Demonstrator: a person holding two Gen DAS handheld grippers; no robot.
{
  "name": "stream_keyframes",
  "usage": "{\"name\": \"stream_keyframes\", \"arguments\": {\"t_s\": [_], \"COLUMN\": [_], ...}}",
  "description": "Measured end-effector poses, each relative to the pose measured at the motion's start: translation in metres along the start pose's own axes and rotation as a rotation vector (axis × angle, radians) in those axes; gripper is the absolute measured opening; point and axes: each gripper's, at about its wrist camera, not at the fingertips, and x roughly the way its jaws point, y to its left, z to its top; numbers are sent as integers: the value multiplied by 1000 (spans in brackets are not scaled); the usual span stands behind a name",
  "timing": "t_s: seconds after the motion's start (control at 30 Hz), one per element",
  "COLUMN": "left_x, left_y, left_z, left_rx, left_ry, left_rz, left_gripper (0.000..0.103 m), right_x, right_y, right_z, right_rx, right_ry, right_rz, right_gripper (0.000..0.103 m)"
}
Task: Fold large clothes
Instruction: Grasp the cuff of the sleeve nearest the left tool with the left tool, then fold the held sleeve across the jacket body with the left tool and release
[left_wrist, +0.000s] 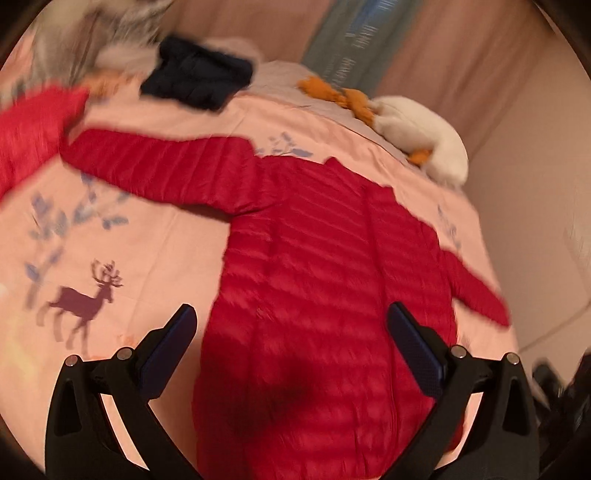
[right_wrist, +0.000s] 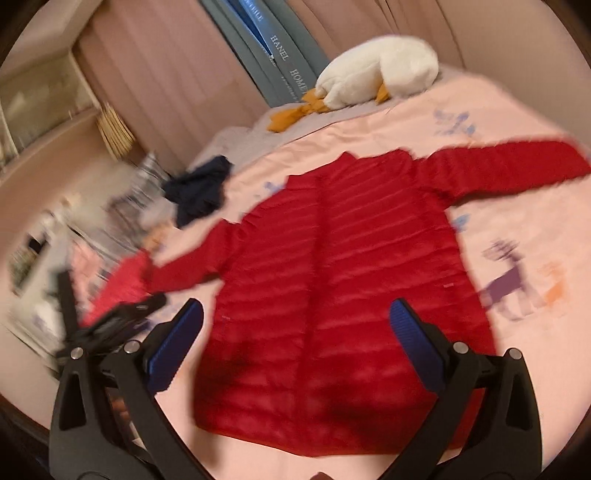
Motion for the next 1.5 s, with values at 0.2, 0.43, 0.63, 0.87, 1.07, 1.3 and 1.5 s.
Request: {"name": "stream_keyframes", "arguments": {"t_s": [0.2, 0.43, 0.63, 0.87, 1.07, 1.3, 1.5], "left_x": [41, 79, 100, 114, 124, 118, 101], "left_y": [116, 230, 277, 288, 283, 299, 291], "left_z": [46, 98, 121, 148, 151, 144, 149], "left_rx": [-354, -640, -749, -738, -697, -731, -738], "left_ry": [-50, -108, -184, -218, -150, -134, -223], "left_rz": [-67, -121, -197, -136, 92, 56, -130], "left_gripper": [102, 102, 102, 102, 33, 5, 3], "right_x": [20, 44, 60, 70, 71, 62, 57], "right_y": [-8, -6, -10, -8, -10, -16, -20], "right_z": [6, 9, 14, 19, 21, 19, 22], "right_rx": [-23, -91, -94, -108, -123, -112, -106], "right_ry": [6, 33, 32, 27, 13, 0, -7], "right_rz": [45, 25, 6, -13, -44, -75, -86], "right_gripper": [101, 101, 101, 101, 101, 101, 101]}}
